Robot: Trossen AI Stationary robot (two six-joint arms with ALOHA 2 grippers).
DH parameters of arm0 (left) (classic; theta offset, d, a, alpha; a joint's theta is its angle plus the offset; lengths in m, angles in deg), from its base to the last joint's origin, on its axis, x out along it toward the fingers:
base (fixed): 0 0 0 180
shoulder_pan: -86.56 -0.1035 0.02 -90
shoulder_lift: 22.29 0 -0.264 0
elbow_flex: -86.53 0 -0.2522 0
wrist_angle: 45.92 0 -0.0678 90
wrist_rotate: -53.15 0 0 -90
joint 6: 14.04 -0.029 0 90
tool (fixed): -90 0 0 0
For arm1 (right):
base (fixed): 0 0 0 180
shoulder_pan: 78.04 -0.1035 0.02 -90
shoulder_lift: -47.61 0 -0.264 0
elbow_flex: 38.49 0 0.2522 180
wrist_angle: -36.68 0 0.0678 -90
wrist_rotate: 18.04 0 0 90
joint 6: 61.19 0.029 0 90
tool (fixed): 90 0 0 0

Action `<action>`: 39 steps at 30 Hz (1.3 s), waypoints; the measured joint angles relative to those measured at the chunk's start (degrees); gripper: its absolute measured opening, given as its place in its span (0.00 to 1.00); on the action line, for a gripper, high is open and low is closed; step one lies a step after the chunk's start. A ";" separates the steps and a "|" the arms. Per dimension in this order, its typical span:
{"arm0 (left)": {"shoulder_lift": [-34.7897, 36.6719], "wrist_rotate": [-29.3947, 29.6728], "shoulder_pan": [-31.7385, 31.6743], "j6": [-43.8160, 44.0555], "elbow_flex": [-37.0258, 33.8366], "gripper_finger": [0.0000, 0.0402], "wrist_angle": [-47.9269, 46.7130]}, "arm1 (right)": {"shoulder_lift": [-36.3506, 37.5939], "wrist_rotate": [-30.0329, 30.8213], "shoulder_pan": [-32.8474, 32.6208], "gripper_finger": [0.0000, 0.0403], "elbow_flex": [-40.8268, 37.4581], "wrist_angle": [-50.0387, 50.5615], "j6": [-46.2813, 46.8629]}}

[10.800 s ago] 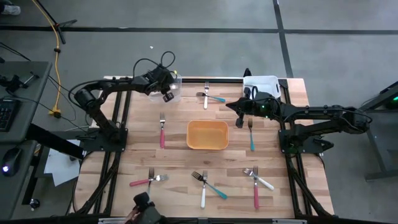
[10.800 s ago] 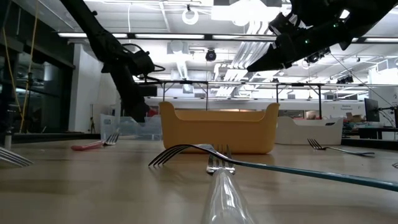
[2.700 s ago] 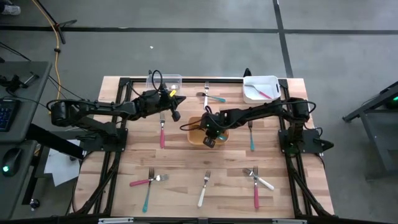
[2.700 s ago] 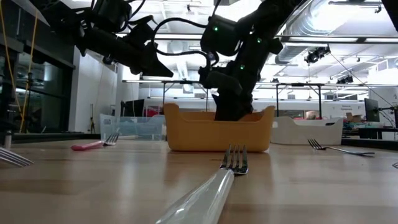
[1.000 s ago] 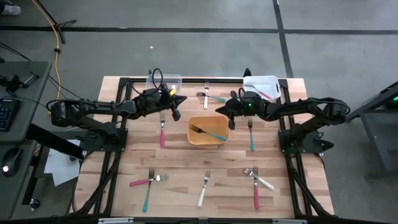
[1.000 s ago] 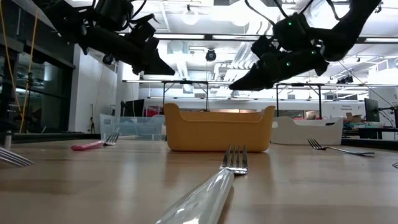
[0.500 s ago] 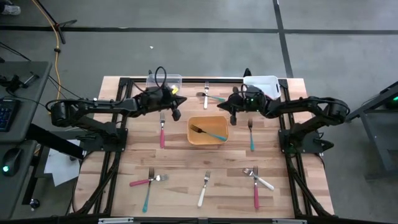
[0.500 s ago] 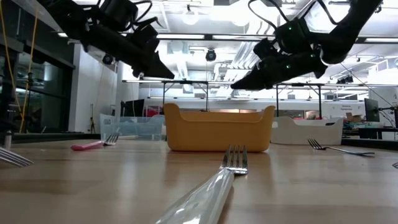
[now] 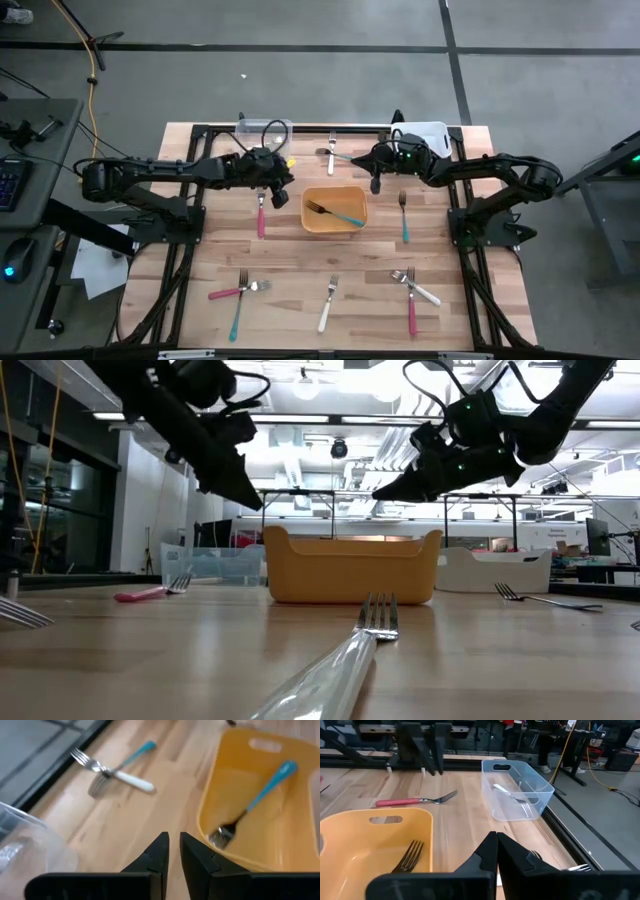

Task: Sort silverware by color (type)
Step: Put the pink fork into the white bin

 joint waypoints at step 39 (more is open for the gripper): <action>0.00 -5.40 49.32 58.24 5.51 0.33 -34.13 | -0.07 1.88 -4.42 0.00 0.02 6.93 1.11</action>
